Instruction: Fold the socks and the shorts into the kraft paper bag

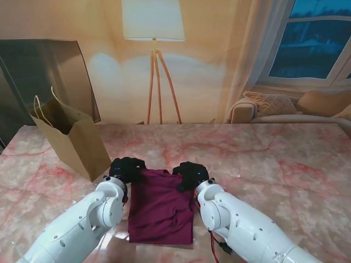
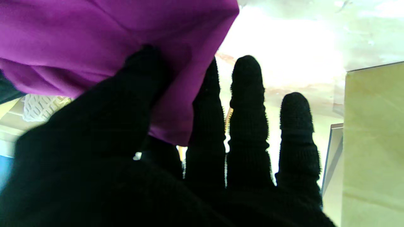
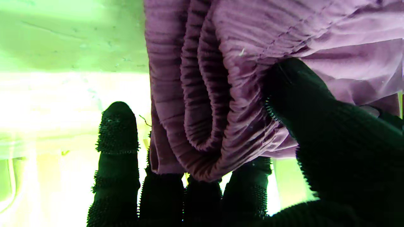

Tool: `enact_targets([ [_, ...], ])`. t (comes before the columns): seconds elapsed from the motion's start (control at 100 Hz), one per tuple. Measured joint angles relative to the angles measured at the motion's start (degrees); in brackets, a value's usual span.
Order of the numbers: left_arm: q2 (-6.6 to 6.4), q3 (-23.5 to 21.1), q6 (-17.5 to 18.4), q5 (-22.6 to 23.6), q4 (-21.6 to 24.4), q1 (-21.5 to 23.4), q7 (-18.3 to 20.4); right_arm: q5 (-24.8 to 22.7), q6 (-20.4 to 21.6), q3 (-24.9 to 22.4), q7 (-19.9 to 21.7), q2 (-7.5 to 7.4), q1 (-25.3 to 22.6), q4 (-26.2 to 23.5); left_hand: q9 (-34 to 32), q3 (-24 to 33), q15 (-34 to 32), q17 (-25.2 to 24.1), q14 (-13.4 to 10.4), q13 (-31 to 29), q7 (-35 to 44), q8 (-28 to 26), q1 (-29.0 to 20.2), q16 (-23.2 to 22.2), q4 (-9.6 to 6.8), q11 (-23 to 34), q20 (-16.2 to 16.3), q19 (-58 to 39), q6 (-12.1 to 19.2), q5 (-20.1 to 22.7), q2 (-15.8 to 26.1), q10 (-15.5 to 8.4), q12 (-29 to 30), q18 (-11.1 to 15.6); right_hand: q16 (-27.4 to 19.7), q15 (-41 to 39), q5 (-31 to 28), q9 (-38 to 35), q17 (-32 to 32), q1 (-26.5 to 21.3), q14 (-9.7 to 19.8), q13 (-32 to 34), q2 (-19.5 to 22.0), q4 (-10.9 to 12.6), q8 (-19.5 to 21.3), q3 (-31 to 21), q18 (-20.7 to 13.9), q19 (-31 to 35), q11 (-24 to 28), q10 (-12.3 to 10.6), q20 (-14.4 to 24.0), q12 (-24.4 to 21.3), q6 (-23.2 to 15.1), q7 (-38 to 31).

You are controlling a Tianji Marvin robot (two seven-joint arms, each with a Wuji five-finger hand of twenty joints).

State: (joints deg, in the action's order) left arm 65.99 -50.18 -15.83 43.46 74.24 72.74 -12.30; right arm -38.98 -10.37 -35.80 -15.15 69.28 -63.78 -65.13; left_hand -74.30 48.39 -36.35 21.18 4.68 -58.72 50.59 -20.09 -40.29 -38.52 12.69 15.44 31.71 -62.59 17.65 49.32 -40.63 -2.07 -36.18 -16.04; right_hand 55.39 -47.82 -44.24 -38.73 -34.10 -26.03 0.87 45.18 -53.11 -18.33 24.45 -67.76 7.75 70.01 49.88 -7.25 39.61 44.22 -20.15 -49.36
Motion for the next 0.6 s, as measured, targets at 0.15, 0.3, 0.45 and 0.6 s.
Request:
enact_targets([
  [0.15, 0.2, -0.5, -0.18, 0.84, -0.28, -0.01, -0.89, -0.24, 1.46, -0.46, -5.48, 0.91, 0.02, 2.09, 0.0, 0.01, -0.55, 0.63, 0.0, 0.0, -0.01, 0.84, 0.05, 0.0, 0.0, 0.01, 0.0, -0.59, 0.0, 0.52, -0.56, 0.0, -0.2, 0.0, -8.72, 6.73, -3.77, -14.54, -9.7, -2.07, -0.24, 12.33, -0.86, -1.12, -0.1, 1.21, -0.69, 4.24, -8.88, 1.5, 0.01, -14.18, -3.99, -3.88],
  [0.3, 0.56, -0.66, -1.22, 1.07, -0.88, -0.63, -2.55, -0.19, 3.28, -1.19, -10.6, 1.98, 0.14, 3.95, 0.0, 0.02, -0.58, 0.69, -0.01, 0.0, -0.01, 2.51, 0.1, 0.01, 0.0, -0.2, 0.0, -1.18, 0.64, 1.2, -1.22, 0.0, -0.83, 0.0, -8.96, 4.69, -4.93, -24.59, -15.89, -2.45, -0.22, 20.24, -2.02, -1.12, -0.1, 1.37, -1.22, 8.29, -8.04, 1.42, 0.02, -13.83, -3.96, -3.99],
  [0.45, 1.15, -0.44, -3.01, 1.77, -1.79, -2.07, -5.01, -0.42, 3.8, -1.77, -12.86, 2.78, 0.74, 4.88, -1.25, 0.04, -1.2, 0.71, -0.01, 0.0, 0.01, 3.93, 0.13, 0.01, 0.08, -1.37, 0.0, -1.7, 1.11, 1.39, -1.79, 0.0, -3.18, -0.01, -8.96, 4.27, -4.93, -24.43, -15.81, -2.45, -0.21, 20.26, -2.03, -1.13, -0.24, 2.04, -1.23, 8.37, -7.67, 1.2, -0.06, -13.17, -3.96, -4.0],
  [0.6, 1.39, -0.13, -4.35, 4.44, -2.15, -3.64, -6.66, -0.64, 4.54, -2.19, -16.85, 3.5, 1.57, 5.89, -1.25, 0.04, -2.07, 0.69, -0.01, 0.14, 0.44, 4.29, 0.24, -0.57, 0.6, -1.38, 0.0, -1.73, 1.51, 1.4, -1.82, 0.0, -5.21, -0.02, -8.96, 4.27, -4.92, -24.43, -13.98, -2.45, -0.21, 20.26, -1.55, -1.13, -1.14, 3.5, -1.23, 8.13, -7.68, 0.61, -1.14, -13.17, -3.96, -4.01],
])
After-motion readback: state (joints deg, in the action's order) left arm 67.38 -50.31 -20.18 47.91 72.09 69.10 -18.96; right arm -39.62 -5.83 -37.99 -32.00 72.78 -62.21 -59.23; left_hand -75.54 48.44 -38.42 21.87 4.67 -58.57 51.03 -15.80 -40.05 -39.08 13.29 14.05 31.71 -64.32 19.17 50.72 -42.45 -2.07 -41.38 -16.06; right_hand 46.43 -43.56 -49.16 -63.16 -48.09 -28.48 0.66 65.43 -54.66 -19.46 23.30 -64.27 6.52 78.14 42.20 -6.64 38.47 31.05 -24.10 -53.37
